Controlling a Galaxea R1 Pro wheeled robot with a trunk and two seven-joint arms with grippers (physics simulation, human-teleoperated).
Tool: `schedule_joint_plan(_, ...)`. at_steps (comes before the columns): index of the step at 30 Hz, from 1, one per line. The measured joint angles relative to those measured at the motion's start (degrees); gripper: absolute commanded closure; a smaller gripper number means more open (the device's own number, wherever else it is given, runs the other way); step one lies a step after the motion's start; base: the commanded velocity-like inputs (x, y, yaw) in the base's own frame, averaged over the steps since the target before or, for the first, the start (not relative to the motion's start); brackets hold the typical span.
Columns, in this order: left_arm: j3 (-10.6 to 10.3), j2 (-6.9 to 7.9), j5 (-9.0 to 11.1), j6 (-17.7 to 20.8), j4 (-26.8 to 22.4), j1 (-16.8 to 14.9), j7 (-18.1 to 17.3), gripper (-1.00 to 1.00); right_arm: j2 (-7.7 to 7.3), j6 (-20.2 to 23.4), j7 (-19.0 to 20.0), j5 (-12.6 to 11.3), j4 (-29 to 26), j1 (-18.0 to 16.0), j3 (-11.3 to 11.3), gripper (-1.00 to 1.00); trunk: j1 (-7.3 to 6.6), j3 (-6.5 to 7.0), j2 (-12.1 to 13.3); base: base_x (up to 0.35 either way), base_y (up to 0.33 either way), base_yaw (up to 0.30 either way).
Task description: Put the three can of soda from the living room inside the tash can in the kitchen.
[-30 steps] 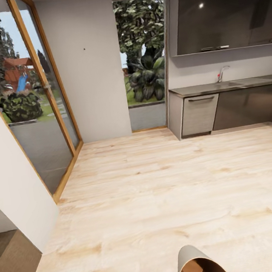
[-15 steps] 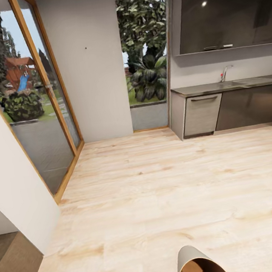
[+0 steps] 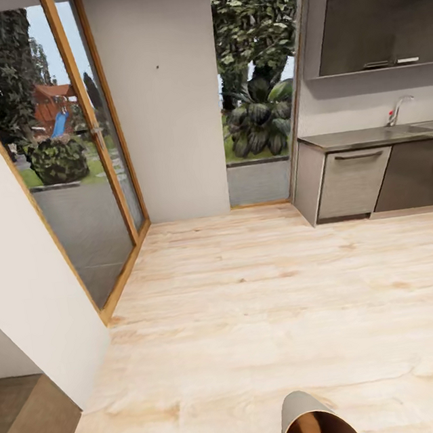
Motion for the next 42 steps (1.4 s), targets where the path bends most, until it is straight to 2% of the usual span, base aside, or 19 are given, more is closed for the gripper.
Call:
schedule_joint_plan(6,-0.06,0.08,0.21,-0.07,-0.67,0.12,-0.19,-1.0,0.1,-0.1,0.06,0.15,-0.32,0.01,0.2,1.0,0.0,-0.36,0.0,0.312,0.101,0.17)
schedule_joint_plan(7,-0.13,0.17,0.35,-0.34,-4.54,0.37,-2.15,-1.0,0.24,-1.32,0.13,0.2,-0.54,0.02,0.29,1.0,0.0,-0.41,0.0,0.309,0.126,0.14)
schedule_joint_plan(9,-0.09,0.22,0.44,-0.42,-7.02,0.54,-4.18,-1.0,0.57,-2.15,0.18,-0.11,-1.56,-0.03,0.15,1.0,0.0,-0.52,0.0,0.304,0.123,0.137)
schedule_joint_plan(11,0.1,0.31,1.19,-0.59,-11.29,1.3,-8.79,-1.0,2.13,-3.15,0.36,-0.03,-3.25,0.11,0.29,1.0,0.0,-0.64,0.0,0.282,0.116,0.128)
schedule_joint_plan(12,0.12,0.32,1.61,-0.67,-12.0,1.42,-9.41,-1.0,2.58,-3.51,0.67,1.22,-5.84,0.31,1.33,1.0,0.0,-0.7,0.0,0.274,0.113,0.123)
schedule_joint_plan(14,1.09,0.38,3.12,-1.18,-13.63,1.67,-10.58,-1.0,3.26,-3.61,0.6,0.43,-12.63,1.85,1.62,1.0,0.0,-0.8,-0.01,0.27,0.112,0.119)
schedule_joint_plan(15,2.49,0.4,3.9,-1.47,-14.54,1.77,-11.19,-1.0,3.45,-3.31,0.26,-0.57,-16.5,3.4,1.82,1.0,0.0,-0.87,0.0,0.266,0.109,0.112)
schedule_joint_plan(17,5.28,0.38,4.72,-1.84,-16.45,1.86,-12.54,-1.0,3.73,-3.03,0.73,1.06,-26.64,7.57,2.75,1.0,0.0,-1.02,0.0,0.263,0.097,0.106)
schedule_joint_plan(18,5.76,0.39,4.83,-1.85,-17.27,1.88,-12.83,-1.0,3.8,-2.74,0.83,1.03,-30.2,8.48,2.89,1.0,0.0,-1.07,0.0,0.261,0.091,0.101)
schedule_joint_plan(19,6.14,0.4,4.9,-1.77,-18.37,1.92,-13.05,-1.0,3.81,-2.03,0.55,0.02,-33.13,9.48,2.68,1.0,0.0,-1.14,0.0,0.26,0.086,0.089)
schedule_joint_plan(21,7.37,0.42,5.17,-1.11,-23.63,3.07,-13.5,-1.0,3.77,1.46,0.75,0.79,-41.91,12.49,2.81,1.0,0.0,-1.27,0.0,0.259,0.082,0.055)
schedule_joint_plan(23,8.47,0.41,5.24,-0.68,-26.44,4.53,-13.57,-1.0,3.6,3.63,0.63,-0.02,-45.79,13.3,2.5,1.0,0.0,-1.34,0.0,0.257,0.078,0.032)
schedule_joint_plan(25,12.72,0.39,5.44,-0.21,-30.37,7.1,-13.82,-1.0,3.0,5.99,1.25,0.02,-48.97,14.16,1.88,1.0,0.0,-1.39,0.0,0.254,0.075,0.014)
schedule_joint_plan(27,15.48,0.37,5.68,-0.12,-31.32,7.85,-14.56,-1.0,2.45,6.58,1.77,-0.44,-49.67,14.4,0.84,1.0,0.0,-1.41,0.0,0.249,0.061,0.008)
schedule_joint_plan(28,18.84,0.35,6.27,-0.08,-31.78,8.43,-17.24,-1.0,1.7,6.76,4.23,0.07,-50.28,14.63,-0.93,1.0,0.0,-1.42,0.0,0.234,0.038,0.004)
schedule_joint_plan(29,19.96,0.32,6.42,-0.09,-31.69,8.57,-18.47,-1.0,1.52,7.07,4.25,-0.7,-50.16,14.66,-2.11,1.0,0.0,-1.42,0.0,0.177,0.024,0.003)
schedule_joint_plan(30,21.57,0.28,6.67,-0.17,-31.0,8.69,-20.63,-1.0,1.35,7.25,5.87,-0.98,-50.04,14.71,-3.68,1.0,0.0,-1.42,0.0,0.141,0.02,0.002)
schedule_joint_plan(34,23.61,0.14,6.98,-0.5,-28.4,8.66,-23.69,-1.0,1.54,7.16,8.49,-0.42,-47.16,14.8,-5.44,1.0,0.0,-1.42,0.0,0.077,0.011,0.021)
schedule_joint_plan(42,24.49,-0.09,6.73,-0.57,-26.7,8.7,-25.28,-1.0,1.79,7.18,9.29,0.01,-44.56,14.85,-5.73,1.0,0.0,-1.42,0.0,-0.063,0.116,0.191)
